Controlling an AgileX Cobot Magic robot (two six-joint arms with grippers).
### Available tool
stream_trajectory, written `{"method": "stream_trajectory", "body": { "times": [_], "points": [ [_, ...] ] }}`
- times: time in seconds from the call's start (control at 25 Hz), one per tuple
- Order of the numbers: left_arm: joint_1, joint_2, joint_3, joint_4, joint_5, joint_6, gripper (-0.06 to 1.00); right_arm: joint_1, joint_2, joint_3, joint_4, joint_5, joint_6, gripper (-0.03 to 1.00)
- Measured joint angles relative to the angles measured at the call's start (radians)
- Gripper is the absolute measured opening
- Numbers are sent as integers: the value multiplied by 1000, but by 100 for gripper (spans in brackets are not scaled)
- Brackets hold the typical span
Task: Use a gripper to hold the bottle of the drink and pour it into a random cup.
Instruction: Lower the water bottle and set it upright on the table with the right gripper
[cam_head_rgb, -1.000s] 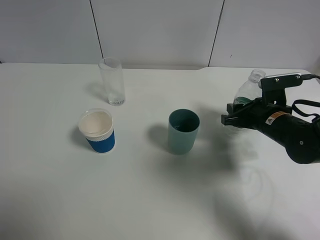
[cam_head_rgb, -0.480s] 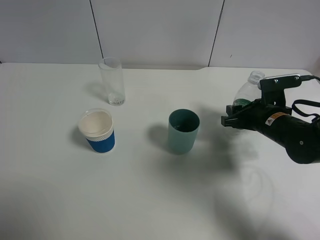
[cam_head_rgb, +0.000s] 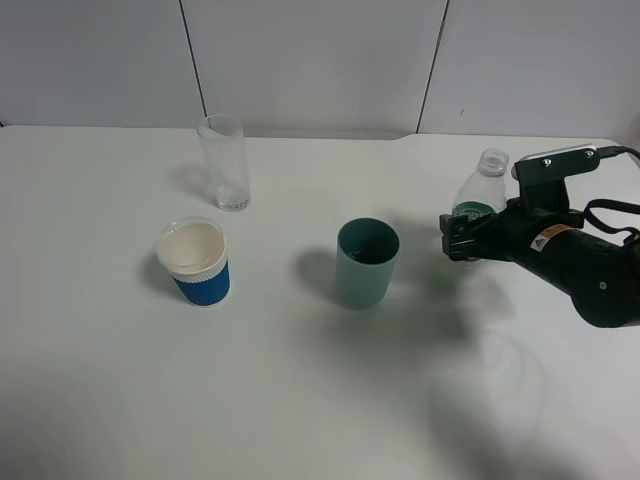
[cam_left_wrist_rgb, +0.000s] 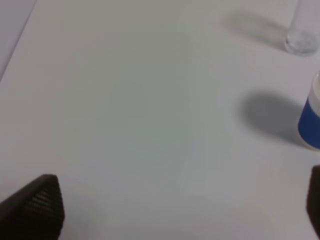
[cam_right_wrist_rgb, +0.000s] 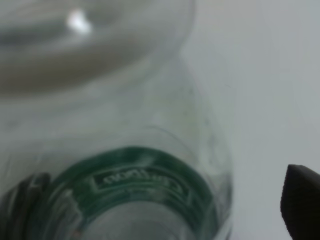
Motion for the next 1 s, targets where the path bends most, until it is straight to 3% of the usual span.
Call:
{"method": "stream_trajectory", "body": {
  "times": [0.6, 1.0],
  "points": [
    [0, 0, 0, 0, 0, 0, 98, 0, -91, 1, -79, 12, 35, 91],
    [0, 0, 0, 0, 0, 0, 98, 0, -312, 2, -170, 131, 52, 91]
  ]
}}
